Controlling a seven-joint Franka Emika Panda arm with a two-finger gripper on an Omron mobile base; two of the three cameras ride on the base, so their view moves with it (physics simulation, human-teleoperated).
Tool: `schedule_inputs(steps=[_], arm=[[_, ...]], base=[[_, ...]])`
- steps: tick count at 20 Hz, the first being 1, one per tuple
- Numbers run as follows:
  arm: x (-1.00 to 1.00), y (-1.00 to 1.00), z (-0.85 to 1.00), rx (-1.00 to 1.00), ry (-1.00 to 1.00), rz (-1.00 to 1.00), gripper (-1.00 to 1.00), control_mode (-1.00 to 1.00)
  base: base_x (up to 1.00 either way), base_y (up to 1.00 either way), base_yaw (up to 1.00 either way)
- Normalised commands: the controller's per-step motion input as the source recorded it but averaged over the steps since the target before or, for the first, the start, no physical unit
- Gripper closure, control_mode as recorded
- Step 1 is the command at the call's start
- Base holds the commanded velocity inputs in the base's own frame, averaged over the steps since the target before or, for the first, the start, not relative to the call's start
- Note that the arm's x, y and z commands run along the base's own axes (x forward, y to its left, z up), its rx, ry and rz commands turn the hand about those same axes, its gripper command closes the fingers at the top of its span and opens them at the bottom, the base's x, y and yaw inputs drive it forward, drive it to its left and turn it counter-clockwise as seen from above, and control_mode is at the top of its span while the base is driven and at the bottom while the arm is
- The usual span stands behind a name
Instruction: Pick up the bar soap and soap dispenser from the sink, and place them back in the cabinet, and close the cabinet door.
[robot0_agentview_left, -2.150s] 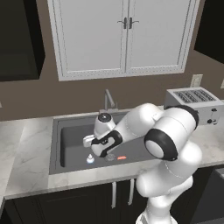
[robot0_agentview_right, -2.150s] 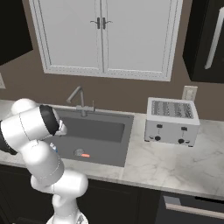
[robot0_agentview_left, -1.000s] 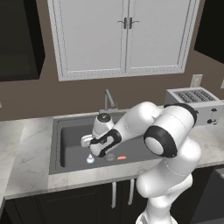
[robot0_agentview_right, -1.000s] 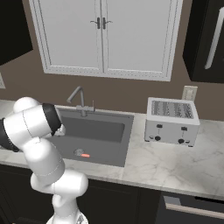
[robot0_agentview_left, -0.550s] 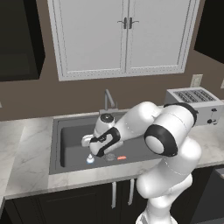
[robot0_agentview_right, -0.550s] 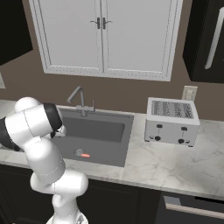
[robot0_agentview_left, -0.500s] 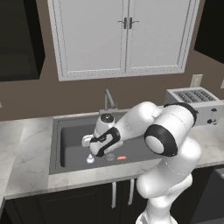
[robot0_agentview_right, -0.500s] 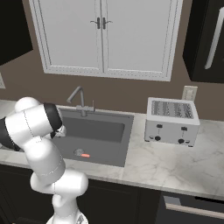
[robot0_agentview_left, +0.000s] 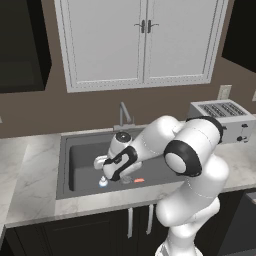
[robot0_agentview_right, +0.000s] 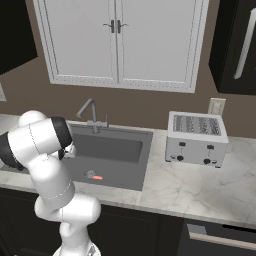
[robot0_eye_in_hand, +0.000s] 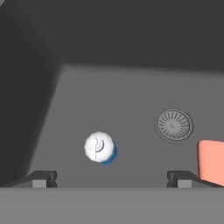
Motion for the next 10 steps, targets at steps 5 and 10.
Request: schedule_inputs(steps=[5,10], arm=[[0.00,0.11,0.00,0.00,0.01,0.00,-1.00,-1.00],[-0.01,0.08,0.00,0.00,0.00,0.00,-1.00,-1.00]], base=[[0.00,0.00,0.00],[0.00,0.00,0.00]])
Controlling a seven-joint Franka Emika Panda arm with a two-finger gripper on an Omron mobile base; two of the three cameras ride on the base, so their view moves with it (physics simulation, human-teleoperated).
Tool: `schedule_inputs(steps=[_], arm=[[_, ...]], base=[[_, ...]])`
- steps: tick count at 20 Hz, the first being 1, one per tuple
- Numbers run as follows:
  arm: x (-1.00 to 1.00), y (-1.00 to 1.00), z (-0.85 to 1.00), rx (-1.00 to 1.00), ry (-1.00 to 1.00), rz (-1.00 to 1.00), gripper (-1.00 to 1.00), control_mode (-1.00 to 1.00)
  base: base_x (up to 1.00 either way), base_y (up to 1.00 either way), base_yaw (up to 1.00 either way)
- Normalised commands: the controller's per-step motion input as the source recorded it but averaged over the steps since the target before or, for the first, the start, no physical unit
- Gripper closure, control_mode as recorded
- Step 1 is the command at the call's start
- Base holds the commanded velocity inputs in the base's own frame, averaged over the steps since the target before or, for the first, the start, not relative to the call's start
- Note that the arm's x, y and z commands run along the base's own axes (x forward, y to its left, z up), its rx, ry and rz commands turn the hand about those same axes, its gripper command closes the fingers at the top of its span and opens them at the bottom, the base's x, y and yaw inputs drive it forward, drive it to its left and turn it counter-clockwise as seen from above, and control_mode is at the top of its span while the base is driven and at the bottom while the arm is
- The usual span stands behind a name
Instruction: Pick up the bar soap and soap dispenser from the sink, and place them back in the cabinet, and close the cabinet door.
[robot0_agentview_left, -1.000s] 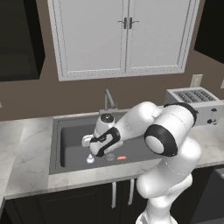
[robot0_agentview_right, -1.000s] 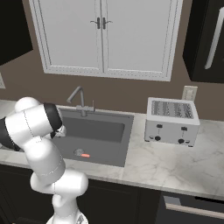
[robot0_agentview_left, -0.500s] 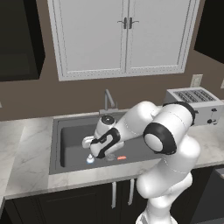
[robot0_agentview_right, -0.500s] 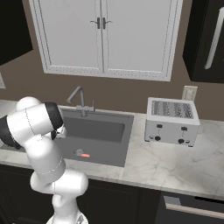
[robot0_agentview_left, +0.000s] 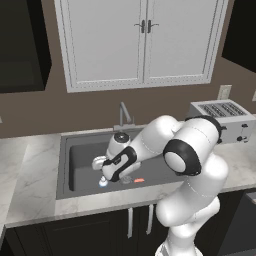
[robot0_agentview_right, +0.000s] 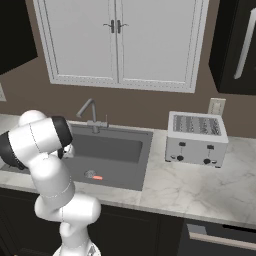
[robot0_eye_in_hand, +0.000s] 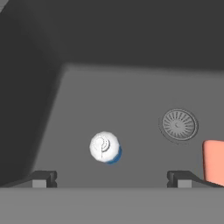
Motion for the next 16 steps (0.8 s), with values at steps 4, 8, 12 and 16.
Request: schedule_inputs(steps=[4,8,12,16], arm=[[-0.06,0.07,0.00,0.00,0.00,0.00,-1.00,-1.00],[-0.07,0.07,0.00,0.00,0.00,0.00,-1.00,-1.00],[-0.06,0.03,0.00,0.00,0.00,0.00,-1.00,-1.00],[-0.04,0.00,0.00,0.00,0.00,0.00,-1.00,-1.00]], base=[[0.00,0.00,0.00],[0.00,0.00,0.00],[0.00,0.00,0.00],[0.00,0.00,0.00]])
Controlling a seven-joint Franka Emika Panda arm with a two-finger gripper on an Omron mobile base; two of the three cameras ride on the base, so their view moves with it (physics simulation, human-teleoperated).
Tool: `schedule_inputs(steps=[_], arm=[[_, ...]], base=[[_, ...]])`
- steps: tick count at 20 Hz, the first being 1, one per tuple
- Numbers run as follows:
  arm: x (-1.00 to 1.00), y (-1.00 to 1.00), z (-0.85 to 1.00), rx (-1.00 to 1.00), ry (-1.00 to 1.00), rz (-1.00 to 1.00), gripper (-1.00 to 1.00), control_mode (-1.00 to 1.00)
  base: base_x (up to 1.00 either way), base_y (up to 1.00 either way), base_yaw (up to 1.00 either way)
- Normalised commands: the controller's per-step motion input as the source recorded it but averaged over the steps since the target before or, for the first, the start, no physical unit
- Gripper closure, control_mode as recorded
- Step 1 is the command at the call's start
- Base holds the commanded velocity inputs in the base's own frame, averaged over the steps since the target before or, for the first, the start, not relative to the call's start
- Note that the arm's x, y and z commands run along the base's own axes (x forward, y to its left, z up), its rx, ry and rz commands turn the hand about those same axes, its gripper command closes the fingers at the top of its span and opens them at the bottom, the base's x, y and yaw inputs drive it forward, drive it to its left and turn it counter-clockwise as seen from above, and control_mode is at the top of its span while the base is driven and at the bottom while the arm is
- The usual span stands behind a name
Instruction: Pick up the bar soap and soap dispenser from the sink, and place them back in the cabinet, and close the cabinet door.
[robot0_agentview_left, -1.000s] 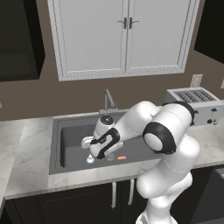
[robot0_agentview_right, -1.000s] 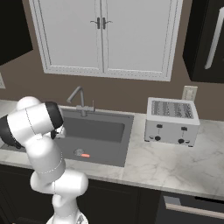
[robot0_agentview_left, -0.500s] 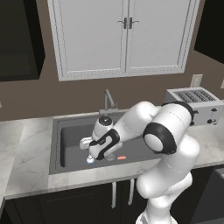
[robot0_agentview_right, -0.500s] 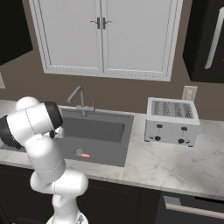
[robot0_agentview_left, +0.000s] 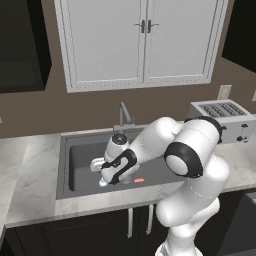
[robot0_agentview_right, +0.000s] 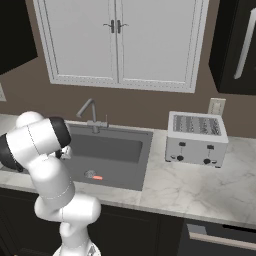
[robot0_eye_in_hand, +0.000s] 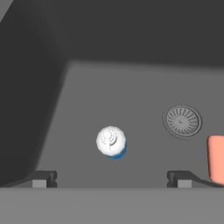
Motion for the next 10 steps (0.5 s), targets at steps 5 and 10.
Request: schedule_inputs(steps=[5,10], arm=[[-0.01,0.00,0.00,0.00,0.00,0.00,-1.00,-1.00],[0.00,0.00,0.00,0.00,0.00,0.00,-1.00,-1.00]], base=[[0.00,0.00,0.00],[0.00,0.00,0.00]])
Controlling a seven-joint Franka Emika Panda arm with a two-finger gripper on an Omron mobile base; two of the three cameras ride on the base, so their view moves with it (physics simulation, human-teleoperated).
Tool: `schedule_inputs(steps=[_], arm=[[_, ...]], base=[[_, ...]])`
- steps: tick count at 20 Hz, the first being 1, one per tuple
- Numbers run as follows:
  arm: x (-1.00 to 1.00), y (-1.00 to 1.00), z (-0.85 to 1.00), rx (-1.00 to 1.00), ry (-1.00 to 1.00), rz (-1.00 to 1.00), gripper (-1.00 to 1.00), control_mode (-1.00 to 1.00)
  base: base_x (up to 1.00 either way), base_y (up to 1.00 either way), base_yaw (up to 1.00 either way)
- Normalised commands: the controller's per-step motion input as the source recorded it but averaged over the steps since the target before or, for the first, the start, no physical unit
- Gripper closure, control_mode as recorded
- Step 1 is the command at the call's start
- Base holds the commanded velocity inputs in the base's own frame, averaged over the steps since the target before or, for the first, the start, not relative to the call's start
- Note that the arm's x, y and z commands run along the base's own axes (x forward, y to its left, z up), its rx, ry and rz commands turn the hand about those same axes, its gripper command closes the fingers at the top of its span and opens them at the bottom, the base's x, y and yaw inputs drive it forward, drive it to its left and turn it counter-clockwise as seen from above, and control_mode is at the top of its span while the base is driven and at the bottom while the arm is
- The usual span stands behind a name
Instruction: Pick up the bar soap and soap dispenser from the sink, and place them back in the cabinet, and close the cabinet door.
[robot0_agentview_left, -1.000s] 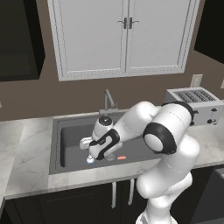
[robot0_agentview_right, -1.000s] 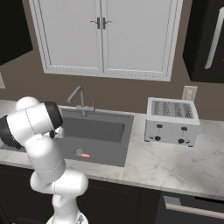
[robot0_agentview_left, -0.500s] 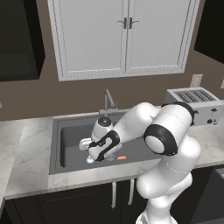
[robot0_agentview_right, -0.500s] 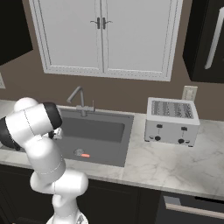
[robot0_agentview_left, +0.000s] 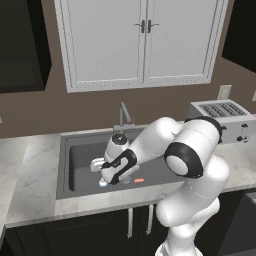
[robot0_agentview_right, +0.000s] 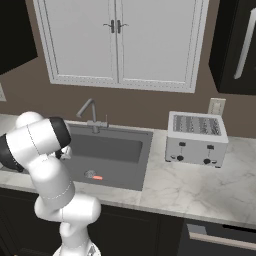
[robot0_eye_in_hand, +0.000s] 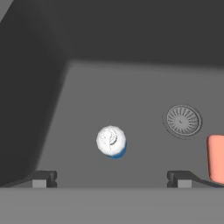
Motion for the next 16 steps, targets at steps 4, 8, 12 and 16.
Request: schedule_inputs(steps=[4,8,12,16], arm=[[0.00,0.00,0.00,0.00,0.00,0.00,-1.00,-1.00],[0.00,0.00,0.00,0.00,0.00,0.00,-1.00,-1.00],[0.00,0.00,-0.03,0.00,0.00,0.00,-1.00,-1.00],[0.00,0.00,-0.06,0.00,0.00,0.00,-1.00,-1.00]], base=[[0.00,0.00,0.00],[0.00,0.00,0.00],[0.00,0.00,0.00],[0.00,0.00,0.00]])
